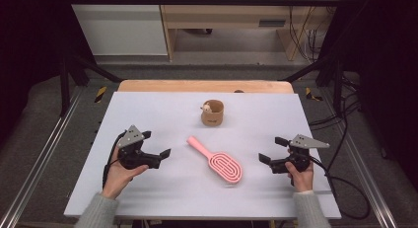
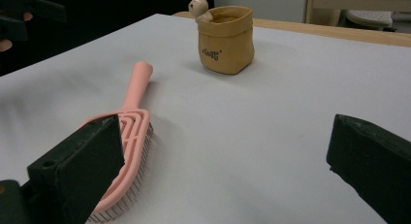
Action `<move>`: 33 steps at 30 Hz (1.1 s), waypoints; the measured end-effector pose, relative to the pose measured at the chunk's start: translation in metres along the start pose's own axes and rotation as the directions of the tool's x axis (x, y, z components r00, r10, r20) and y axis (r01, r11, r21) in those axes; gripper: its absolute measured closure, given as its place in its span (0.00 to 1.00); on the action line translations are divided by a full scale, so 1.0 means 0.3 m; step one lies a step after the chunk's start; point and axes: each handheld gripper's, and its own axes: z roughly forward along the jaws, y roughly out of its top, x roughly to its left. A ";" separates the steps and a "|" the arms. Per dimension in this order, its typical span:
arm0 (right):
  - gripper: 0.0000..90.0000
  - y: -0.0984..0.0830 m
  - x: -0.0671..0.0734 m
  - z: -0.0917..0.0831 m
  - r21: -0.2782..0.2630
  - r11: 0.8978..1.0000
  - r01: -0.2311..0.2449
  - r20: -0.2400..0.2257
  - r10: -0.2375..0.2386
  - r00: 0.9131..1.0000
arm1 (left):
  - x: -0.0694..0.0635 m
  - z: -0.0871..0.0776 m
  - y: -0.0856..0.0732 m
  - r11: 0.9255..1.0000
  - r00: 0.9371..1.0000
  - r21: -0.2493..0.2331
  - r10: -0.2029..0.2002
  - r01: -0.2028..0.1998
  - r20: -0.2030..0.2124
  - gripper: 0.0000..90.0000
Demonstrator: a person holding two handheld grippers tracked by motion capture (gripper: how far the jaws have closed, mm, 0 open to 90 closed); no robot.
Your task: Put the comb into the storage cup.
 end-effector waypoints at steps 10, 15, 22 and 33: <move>0.00 0.000 0.000 0.000 0.001 1.000 0.001 0.001 -0.001 1.000 | -0.012 0.036 0.021 1.000 1.000 0.012 0.001 -0.001 0.008 0.00; 0.00 -0.001 0.000 0.002 0.006 1.000 0.000 0.002 0.000 1.000 | -0.018 0.060 0.034 1.000 1.000 0.024 0.003 -0.003 0.008 0.00; 0.00 -0.001 0.000 0.002 0.005 1.000 0.000 0.001 0.000 1.000 | -0.025 0.090 0.044 1.000 1.000 0.031 0.004 -0.004 0.008 0.00; 0.00 -0.001 0.000 0.002 0.006 1.000 0.000 0.001 0.000 1.000 | -0.030 0.144 0.053 0.999 1.000 0.052 0.000 0.000 0.002 0.01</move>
